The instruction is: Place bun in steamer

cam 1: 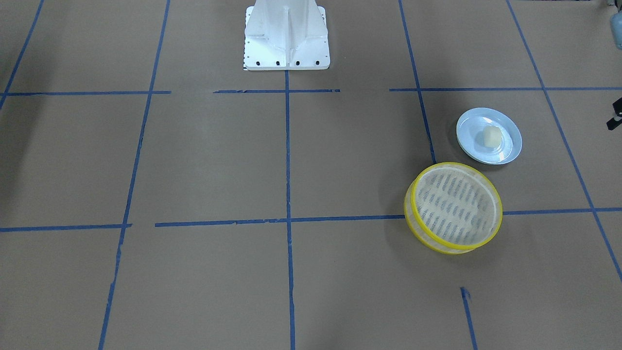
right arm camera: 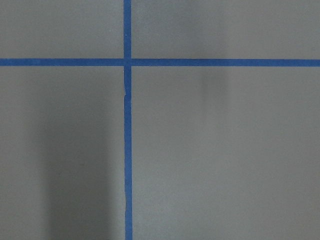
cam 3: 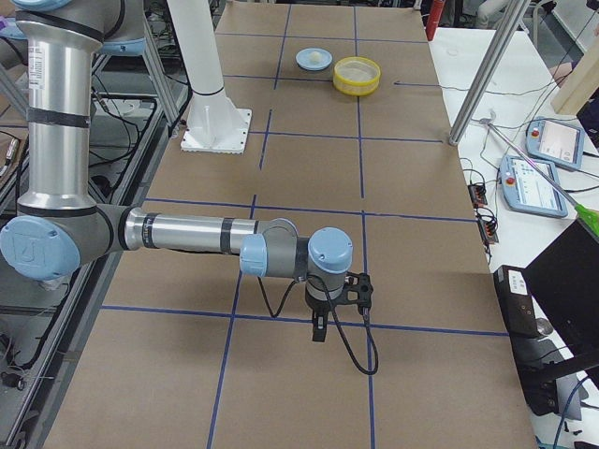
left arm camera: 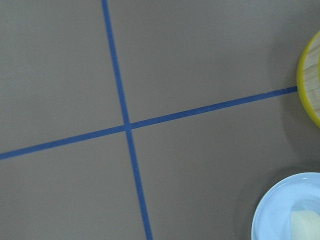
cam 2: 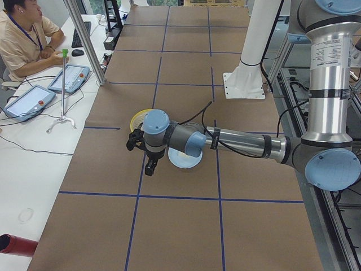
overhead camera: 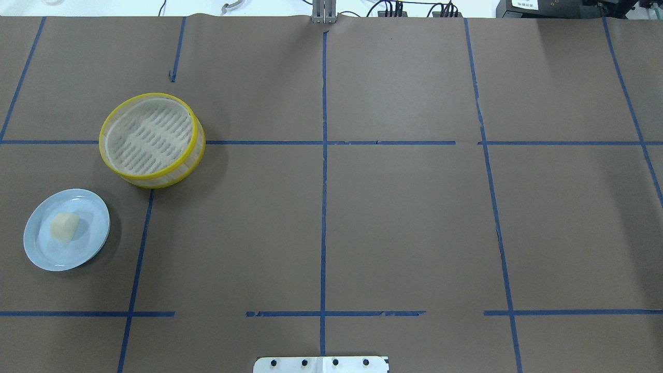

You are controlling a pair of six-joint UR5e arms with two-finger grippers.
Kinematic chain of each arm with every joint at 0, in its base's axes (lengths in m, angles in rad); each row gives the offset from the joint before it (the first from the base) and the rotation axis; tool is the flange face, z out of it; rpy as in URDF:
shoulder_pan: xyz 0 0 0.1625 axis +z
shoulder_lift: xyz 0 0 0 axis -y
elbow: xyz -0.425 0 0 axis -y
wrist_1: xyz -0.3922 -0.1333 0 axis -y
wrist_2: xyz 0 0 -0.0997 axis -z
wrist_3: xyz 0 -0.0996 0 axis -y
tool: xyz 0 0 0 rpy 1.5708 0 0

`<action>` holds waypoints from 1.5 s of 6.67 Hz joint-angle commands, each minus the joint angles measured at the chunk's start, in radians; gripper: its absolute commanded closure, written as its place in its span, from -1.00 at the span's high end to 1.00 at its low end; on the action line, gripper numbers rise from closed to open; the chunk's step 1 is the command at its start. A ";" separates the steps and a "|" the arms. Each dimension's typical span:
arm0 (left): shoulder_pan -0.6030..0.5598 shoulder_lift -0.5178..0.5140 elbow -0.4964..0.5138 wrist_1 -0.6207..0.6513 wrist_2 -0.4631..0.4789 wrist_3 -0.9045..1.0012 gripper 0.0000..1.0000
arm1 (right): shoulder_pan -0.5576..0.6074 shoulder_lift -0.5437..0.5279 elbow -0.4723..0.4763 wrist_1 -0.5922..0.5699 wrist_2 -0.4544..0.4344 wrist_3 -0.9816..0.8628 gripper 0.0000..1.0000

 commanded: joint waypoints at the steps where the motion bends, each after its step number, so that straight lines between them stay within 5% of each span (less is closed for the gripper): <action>1: 0.163 0.136 0.001 -0.378 0.009 -0.217 1.00 | 0.000 0.000 0.000 0.000 0.000 0.000 1.00; 3: 0.359 0.158 0.004 -0.490 0.139 -0.442 0.99 | 0.000 0.000 0.000 0.000 0.000 0.000 1.00; 6: 0.447 0.096 0.019 -0.487 0.158 -0.698 0.93 | 0.000 0.000 0.000 0.000 0.000 0.000 1.00; 8: 0.530 0.089 0.031 -0.479 0.257 -0.751 0.80 | 0.000 0.000 0.000 0.000 0.000 0.000 1.00; 10: 0.549 0.077 0.082 -0.475 0.255 -0.751 0.71 | 0.000 0.000 0.000 0.000 0.000 0.000 1.00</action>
